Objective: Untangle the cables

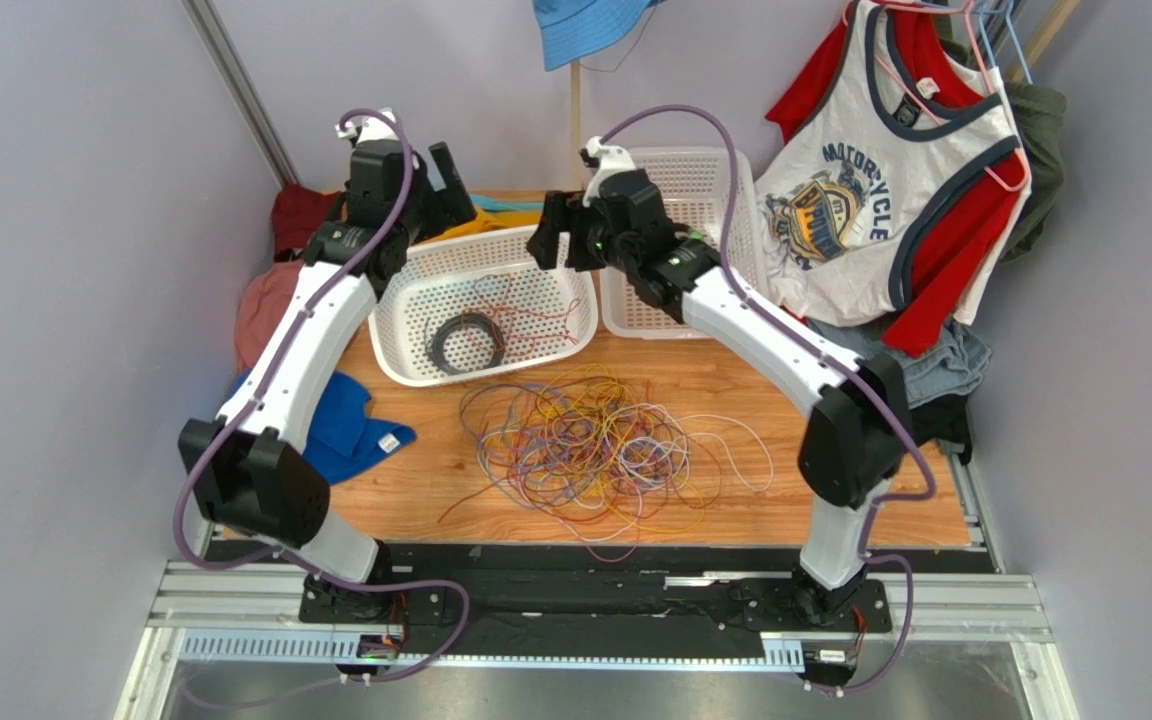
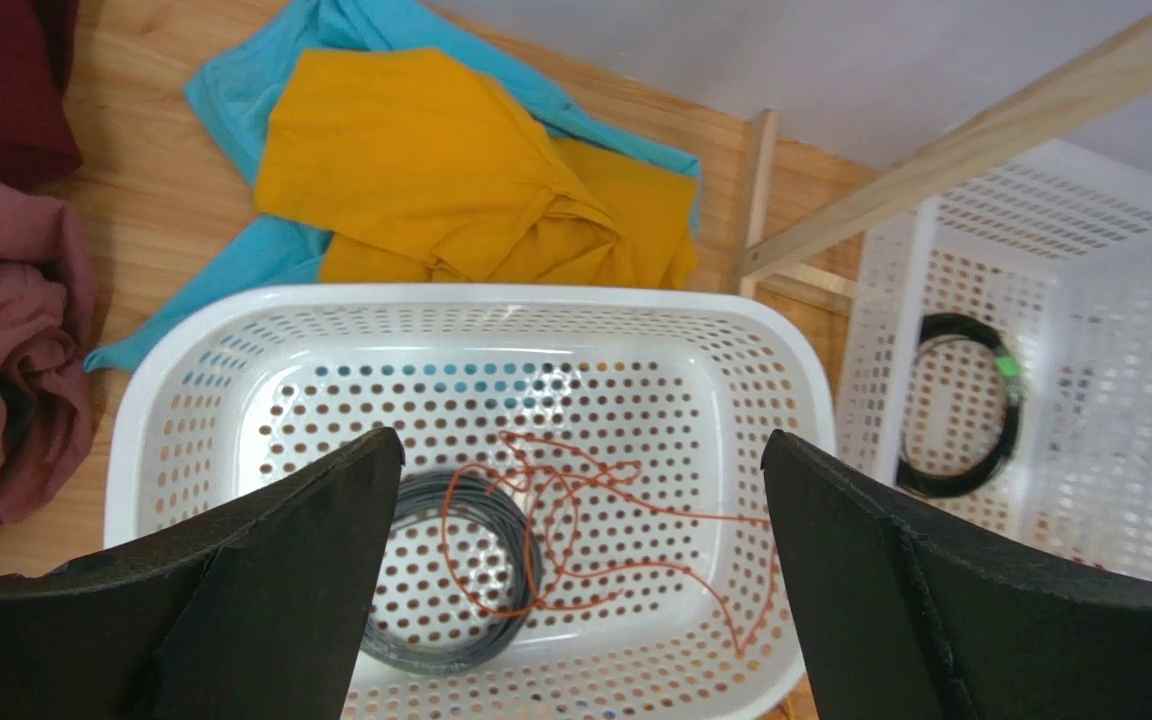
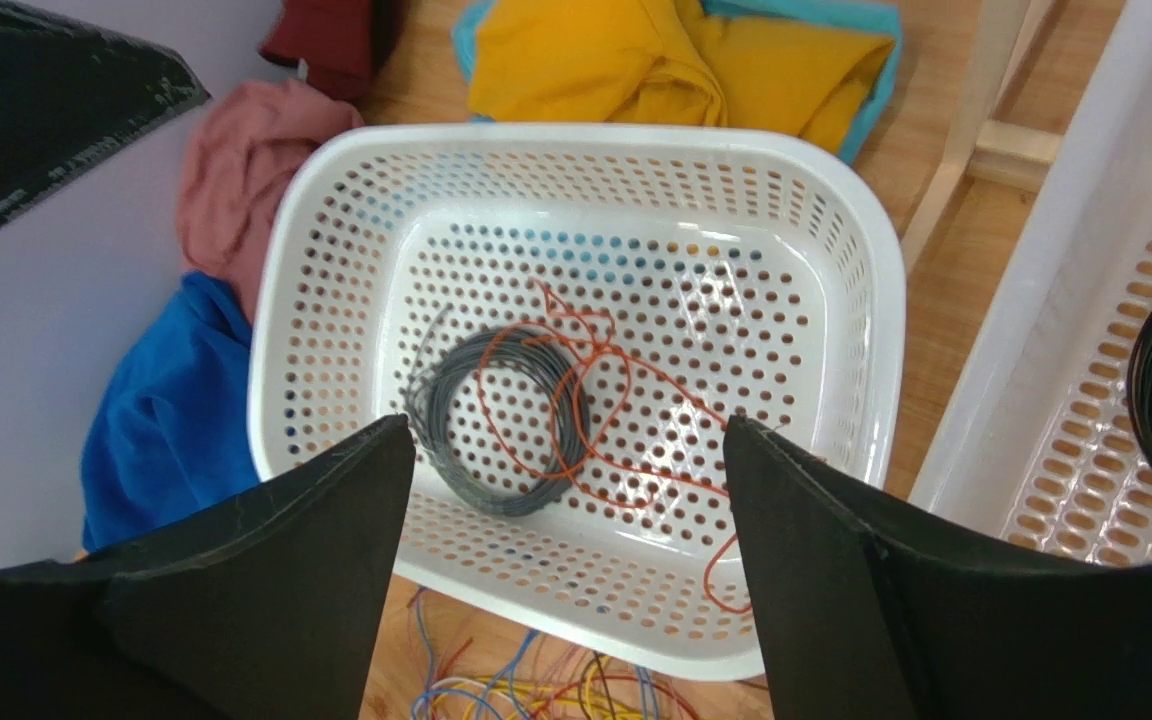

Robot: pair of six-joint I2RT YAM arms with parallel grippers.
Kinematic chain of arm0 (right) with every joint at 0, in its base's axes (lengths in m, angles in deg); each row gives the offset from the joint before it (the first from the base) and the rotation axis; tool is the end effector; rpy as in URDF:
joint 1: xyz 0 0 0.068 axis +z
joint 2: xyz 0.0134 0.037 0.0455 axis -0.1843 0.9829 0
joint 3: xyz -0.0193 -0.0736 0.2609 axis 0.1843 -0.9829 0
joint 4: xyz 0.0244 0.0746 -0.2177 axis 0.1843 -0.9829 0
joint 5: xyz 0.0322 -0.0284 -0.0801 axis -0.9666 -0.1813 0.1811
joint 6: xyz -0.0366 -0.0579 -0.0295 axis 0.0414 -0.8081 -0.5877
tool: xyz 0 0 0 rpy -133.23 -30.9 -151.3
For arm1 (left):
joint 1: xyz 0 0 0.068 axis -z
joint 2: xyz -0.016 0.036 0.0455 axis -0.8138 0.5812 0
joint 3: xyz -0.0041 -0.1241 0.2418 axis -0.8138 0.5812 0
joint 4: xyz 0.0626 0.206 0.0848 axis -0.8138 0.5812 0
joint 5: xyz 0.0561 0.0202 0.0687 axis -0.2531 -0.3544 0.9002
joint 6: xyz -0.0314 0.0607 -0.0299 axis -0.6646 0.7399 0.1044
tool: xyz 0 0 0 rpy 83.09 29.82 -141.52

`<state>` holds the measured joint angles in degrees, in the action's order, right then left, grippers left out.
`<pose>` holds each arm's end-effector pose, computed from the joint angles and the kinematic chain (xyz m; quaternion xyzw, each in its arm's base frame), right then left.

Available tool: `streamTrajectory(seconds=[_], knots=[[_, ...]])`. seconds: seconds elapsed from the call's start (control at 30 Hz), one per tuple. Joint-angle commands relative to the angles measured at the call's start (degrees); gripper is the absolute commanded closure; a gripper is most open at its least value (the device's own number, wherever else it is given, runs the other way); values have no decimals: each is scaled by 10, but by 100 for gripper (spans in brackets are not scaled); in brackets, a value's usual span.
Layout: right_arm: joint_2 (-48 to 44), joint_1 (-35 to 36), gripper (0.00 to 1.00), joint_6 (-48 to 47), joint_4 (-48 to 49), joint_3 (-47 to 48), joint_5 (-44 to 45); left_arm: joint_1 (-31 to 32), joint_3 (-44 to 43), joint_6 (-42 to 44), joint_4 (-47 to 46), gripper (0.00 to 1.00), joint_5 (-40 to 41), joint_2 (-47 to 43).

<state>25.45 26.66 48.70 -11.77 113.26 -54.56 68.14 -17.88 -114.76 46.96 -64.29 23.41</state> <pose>0.3540 0.2714 0.3360 -0.1159 0.8325 0.2769 0.4657 0.3465 -0.0710 0.3804 -0.1709 0.8309 -0.1110 0.5177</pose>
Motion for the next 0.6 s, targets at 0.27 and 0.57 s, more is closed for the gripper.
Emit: streamTrajectory(seconds=[0.27,0.57], knots=[[-352,89,28,47,79,-421,113,184,343,-98,-123,5,-9,-317],[-476,188,34,79,52,-612,190,306,537,-175,-79,8,28,-509]])
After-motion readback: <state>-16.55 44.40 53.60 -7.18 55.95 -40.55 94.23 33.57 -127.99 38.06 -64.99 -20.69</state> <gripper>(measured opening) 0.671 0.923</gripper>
